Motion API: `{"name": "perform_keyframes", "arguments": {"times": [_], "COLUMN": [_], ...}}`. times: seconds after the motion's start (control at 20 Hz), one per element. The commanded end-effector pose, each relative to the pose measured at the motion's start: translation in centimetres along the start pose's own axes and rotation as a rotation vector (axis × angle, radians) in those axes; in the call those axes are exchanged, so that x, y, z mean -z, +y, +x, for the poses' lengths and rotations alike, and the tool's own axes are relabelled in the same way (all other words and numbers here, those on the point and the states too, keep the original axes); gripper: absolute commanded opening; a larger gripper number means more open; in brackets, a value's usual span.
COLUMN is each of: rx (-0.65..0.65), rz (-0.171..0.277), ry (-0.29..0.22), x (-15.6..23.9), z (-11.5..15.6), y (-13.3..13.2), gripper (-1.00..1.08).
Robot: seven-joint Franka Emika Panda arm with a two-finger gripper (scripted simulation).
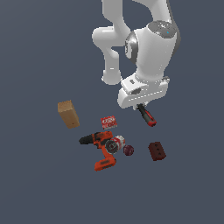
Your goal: Pick up a designated object from a clutter of objects.
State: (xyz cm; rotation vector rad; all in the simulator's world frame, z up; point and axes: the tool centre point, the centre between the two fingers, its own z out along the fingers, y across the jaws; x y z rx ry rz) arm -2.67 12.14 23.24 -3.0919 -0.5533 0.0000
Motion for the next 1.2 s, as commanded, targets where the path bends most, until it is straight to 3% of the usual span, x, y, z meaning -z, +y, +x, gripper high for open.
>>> {"name": "perform_keyframes", "arguments": {"times": [0.0,0.55,1.15], "rx": [0.000,-0.001,-0.001], "rz": [0.000,0.000,0.000], "ry": [0.000,0.000,0.000], "x": [2.5,11.0,13.8], "z": [0.6,3.1,4.2], "y": [-0.3,-1.2,-1.4], "gripper": [-1.00,-1.00,-1.00]}}
